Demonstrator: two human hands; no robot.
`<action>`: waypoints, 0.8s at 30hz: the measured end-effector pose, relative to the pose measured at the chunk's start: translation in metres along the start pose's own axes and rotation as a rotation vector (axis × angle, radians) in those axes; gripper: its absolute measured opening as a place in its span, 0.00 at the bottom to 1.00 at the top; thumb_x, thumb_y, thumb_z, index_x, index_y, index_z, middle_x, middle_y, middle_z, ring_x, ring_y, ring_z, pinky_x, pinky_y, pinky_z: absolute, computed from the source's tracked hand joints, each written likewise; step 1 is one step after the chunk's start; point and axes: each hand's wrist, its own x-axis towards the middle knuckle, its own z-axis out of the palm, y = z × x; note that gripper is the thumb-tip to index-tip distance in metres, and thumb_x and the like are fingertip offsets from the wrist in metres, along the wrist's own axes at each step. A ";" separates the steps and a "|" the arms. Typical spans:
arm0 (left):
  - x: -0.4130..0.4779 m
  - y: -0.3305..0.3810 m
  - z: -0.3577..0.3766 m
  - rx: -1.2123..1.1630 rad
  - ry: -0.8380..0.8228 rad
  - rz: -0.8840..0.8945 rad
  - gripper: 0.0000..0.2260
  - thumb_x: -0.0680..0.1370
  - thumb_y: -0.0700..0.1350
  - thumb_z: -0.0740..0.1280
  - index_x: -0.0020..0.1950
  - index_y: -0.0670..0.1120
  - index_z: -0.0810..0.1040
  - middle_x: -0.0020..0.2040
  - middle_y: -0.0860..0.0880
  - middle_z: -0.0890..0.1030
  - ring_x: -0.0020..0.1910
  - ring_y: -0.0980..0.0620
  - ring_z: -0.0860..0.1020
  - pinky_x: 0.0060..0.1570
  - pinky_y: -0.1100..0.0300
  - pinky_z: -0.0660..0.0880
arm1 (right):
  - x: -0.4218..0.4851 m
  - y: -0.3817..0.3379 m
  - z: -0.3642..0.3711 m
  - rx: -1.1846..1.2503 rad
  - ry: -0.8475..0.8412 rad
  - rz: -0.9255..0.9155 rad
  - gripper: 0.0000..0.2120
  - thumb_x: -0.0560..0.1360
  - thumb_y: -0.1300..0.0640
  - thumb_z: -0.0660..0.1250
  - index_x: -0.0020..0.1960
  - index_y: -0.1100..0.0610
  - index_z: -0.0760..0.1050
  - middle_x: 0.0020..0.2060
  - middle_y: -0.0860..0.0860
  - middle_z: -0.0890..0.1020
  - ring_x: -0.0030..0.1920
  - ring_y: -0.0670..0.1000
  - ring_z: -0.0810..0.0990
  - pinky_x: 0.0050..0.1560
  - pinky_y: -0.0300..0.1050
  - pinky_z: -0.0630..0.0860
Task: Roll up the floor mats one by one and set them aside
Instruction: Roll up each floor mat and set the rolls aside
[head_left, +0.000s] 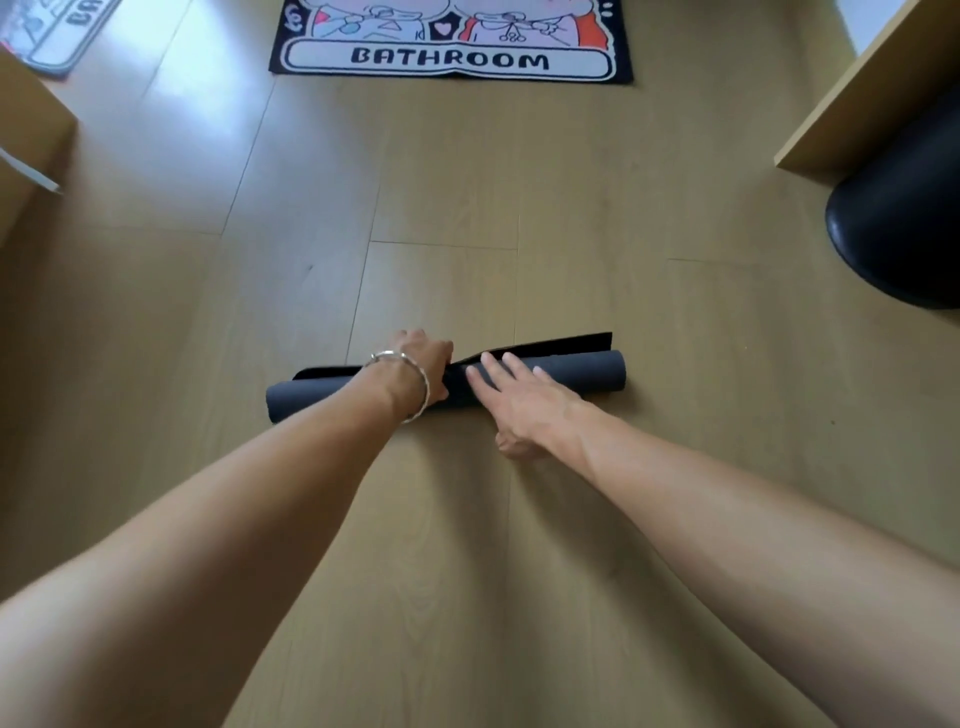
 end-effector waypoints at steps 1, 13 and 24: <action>-0.006 0.001 0.004 0.015 0.017 0.007 0.20 0.76 0.49 0.67 0.66 0.46 0.70 0.60 0.40 0.72 0.60 0.41 0.72 0.56 0.49 0.71 | -0.004 0.001 0.002 0.004 0.017 -0.015 0.39 0.77 0.58 0.60 0.78 0.53 0.38 0.77 0.52 0.38 0.77 0.55 0.39 0.74 0.56 0.47; -0.054 0.005 -0.007 -0.040 0.250 0.010 0.12 0.78 0.46 0.62 0.60 0.47 0.70 0.55 0.44 0.71 0.56 0.45 0.70 0.43 0.54 0.68 | -0.048 0.015 -0.042 0.028 0.379 -0.030 0.28 0.76 0.58 0.61 0.74 0.56 0.58 0.75 0.58 0.57 0.75 0.57 0.54 0.74 0.54 0.53; -0.075 0.006 -0.153 0.144 0.613 0.092 0.09 0.78 0.47 0.62 0.57 0.48 0.67 0.54 0.49 0.74 0.50 0.48 0.73 0.39 0.57 0.64 | -0.073 0.035 -0.147 -0.070 0.822 0.048 0.21 0.78 0.51 0.62 0.69 0.51 0.64 0.62 0.52 0.73 0.62 0.54 0.71 0.68 0.52 0.59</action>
